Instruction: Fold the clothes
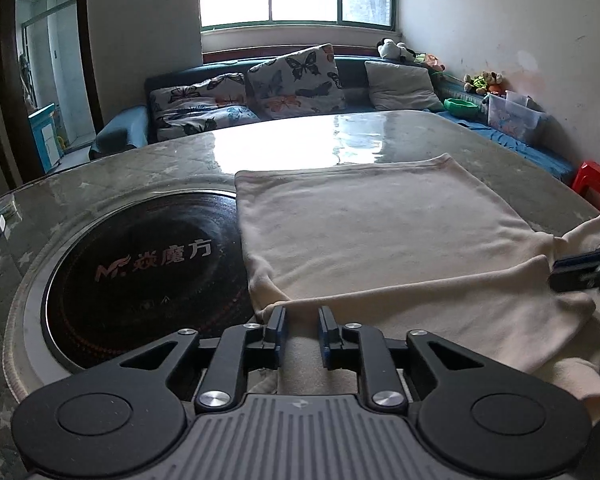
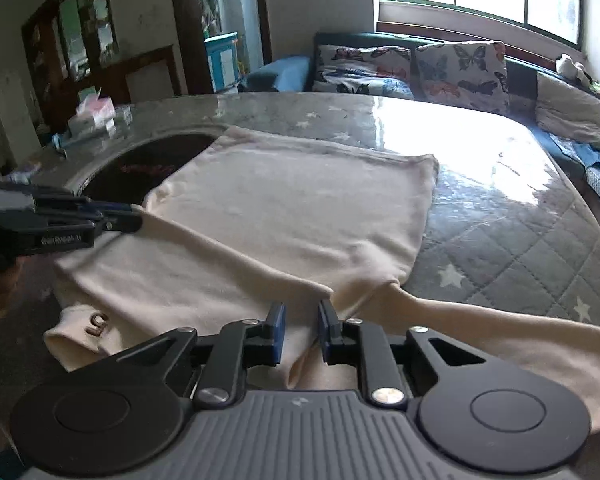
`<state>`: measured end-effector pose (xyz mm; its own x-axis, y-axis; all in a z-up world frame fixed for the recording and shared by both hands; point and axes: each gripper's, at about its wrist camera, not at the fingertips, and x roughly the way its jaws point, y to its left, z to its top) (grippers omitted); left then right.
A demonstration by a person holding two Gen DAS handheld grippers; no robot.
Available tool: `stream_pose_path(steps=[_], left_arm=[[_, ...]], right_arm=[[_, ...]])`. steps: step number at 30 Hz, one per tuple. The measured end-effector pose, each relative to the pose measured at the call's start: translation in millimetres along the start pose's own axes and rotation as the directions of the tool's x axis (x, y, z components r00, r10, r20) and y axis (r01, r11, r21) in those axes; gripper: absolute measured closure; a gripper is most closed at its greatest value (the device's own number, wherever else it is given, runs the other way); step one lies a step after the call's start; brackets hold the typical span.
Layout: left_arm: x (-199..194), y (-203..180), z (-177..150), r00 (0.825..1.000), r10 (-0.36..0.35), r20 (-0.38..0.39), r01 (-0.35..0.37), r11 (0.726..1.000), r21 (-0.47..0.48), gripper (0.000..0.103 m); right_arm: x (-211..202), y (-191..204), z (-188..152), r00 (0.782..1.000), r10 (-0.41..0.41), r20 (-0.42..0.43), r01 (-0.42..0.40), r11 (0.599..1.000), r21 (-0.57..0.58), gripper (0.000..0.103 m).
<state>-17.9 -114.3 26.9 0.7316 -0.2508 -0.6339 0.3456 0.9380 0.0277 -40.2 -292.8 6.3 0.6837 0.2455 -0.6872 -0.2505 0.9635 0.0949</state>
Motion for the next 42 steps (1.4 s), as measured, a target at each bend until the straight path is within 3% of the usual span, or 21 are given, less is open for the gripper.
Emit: stream_pose_path(steps=[2,4,7,9,13,18,21,27,28,30,32,35,42], left_arm=[[-2.0,-1.0,2.5,1.0,0.01,0.004,-0.01,1.0,0.002,0.069],[-5.8,-3.4,5.0,1.0,0.006,0.012,-0.006,1.0,0.005,0.069],[-13.1,-10.7,8.5,0.999,-0.014,0.03,0.013,1.0,0.011,0.062],[-18.3,-18.7,10.3,0.999,-0.031,0.041,0.03,0.999,0.027,0.056],[-26.9,-39.6,12.3,0.996,-0.078,0.053,0.074,0.994,0.074,0.049],[-30.9,-65.7,15.3,0.989,-0.137,0.052,0.129,0.983,0.128,0.044],[-29.6,-83.4,14.2,0.986,-0.163,0.039,0.154,0.973,0.169,0.044],[-24.3,-106.6,12.0,0.983,-0.185,0.017,0.178,0.963,0.204,0.044],[-23.5,-109.6,11.9,0.982,-0.187,0.015,0.18,0.962,0.207,0.044],[-21.4,-113.8,12.5,0.983,-0.186,0.011,0.179,0.96,0.214,0.044],[-18.4,-117.1,12.9,0.982,-0.187,0.003,0.182,0.958,0.22,0.043],[-15.7,-123.1,11.8,0.981,-0.195,-0.007,0.191,0.954,0.231,0.043],[-13.0,-139.2,9.6,0.974,-0.227,-0.013,0.223,0.941,0.254,0.043]], right_arm=[[-14.0,-9.4,0.4,0.999,-0.023,0.034,0.021,0.999,0.036,0.081],[-28.2,-20.0,0.2,0.996,-0.062,0.064,0.057,0.996,0.067,0.076],[-46.4,-41.4,-6.6,0.987,-0.141,0.08,0.132,0.985,0.116,0.073],[-57.4,-59.0,-14.1,0.976,-0.205,0.078,0.191,0.968,0.161,0.065],[-71.4,-93.0,-36.3,0.944,-0.327,0.043,0.309,0.921,0.238,0.063],[-86.4,-140.2,-68.1,0.9,-0.437,-0.01,0.409,0.834,0.371,0.062],[-89.5,-158.0,-77.4,0.89,-0.456,-0.016,0.418,0.8,0.431,0.062],[-81.9,-175.6,-81.6,0.89,-0.457,-0.002,0.396,0.77,0.5,0.066],[-80.6,-176.6,-82.2,0.889,-0.457,0.0,0.393,0.765,0.509,0.068],[-78.5,-177.5,-84.2,0.88,-0.474,0.006,0.404,0.756,0.515,0.082],[-79.1,-179.0,-84.1,0.88,-0.474,0.013,0.398,0.753,0.524,0.096],[-83.2,-181.5,-83.9,0.884,-0.466,0.034,0.375,0.751,0.543,0.098],[-111.5,-176.6,-64.4,0.871,-0.471,0.141,0.335,0.779,0.529,0.099]])
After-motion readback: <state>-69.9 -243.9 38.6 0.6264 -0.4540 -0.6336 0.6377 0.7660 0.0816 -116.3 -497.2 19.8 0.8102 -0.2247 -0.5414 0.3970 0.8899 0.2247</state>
